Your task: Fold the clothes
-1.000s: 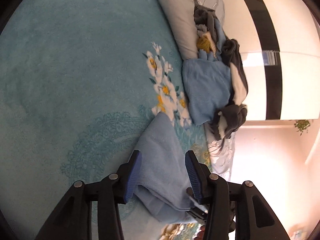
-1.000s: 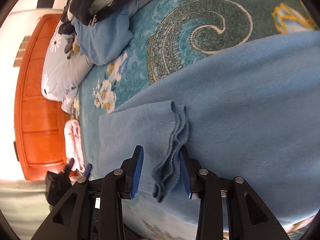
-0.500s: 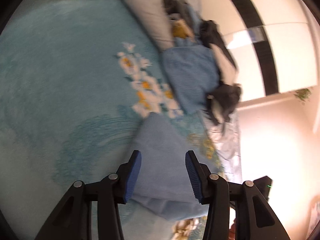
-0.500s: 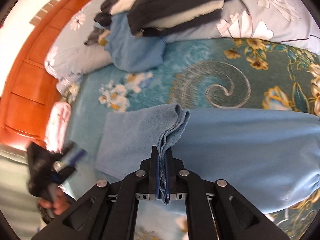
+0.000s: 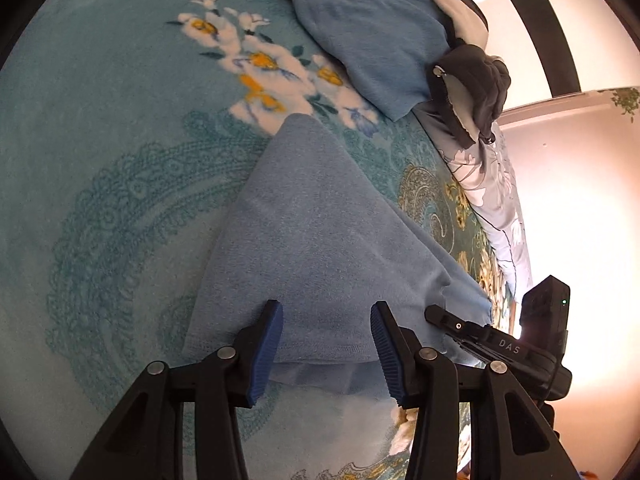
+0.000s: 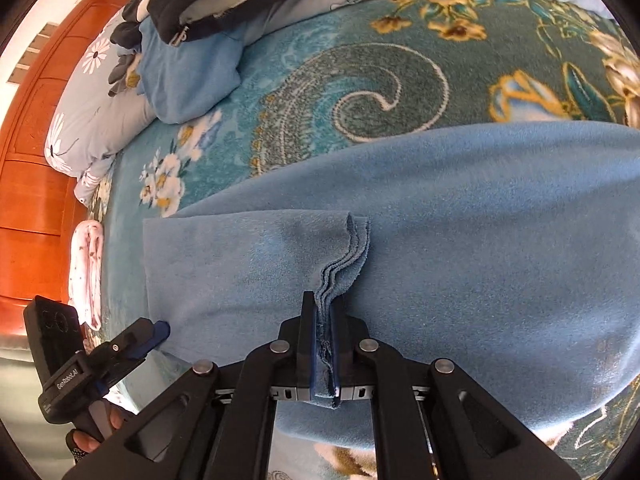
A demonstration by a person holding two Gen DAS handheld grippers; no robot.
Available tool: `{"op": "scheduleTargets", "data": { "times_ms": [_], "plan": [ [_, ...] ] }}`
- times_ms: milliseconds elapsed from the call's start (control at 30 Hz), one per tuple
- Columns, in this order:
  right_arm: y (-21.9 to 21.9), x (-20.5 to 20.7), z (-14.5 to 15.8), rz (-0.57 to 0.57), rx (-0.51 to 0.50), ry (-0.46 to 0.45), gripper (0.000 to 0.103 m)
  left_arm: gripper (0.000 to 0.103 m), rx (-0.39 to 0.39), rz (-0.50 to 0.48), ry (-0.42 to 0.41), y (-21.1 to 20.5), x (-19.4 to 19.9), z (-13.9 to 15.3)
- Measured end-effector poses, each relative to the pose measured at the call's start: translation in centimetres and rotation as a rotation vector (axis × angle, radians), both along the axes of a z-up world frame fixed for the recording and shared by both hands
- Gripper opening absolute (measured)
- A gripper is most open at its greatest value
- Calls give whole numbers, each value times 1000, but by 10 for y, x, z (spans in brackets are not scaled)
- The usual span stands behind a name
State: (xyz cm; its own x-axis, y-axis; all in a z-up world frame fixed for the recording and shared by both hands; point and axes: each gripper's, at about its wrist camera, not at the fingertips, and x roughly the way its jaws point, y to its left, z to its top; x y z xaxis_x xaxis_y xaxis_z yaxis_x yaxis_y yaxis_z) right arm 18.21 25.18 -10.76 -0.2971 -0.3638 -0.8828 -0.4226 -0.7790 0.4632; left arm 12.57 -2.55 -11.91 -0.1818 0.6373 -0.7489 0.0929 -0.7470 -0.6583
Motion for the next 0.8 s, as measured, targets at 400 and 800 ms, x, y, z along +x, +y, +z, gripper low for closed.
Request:
{"op": "scheduleTargets", "data": {
  "times_ms": [400,800],
  "plan": [
    [25,16,40,-14,-7,91,42,63,-12,-15,165,-5,12,39],
    [154,182,31,-708,-102,105,68,96,-176,52,268,-16,19,60]
  ]
}}
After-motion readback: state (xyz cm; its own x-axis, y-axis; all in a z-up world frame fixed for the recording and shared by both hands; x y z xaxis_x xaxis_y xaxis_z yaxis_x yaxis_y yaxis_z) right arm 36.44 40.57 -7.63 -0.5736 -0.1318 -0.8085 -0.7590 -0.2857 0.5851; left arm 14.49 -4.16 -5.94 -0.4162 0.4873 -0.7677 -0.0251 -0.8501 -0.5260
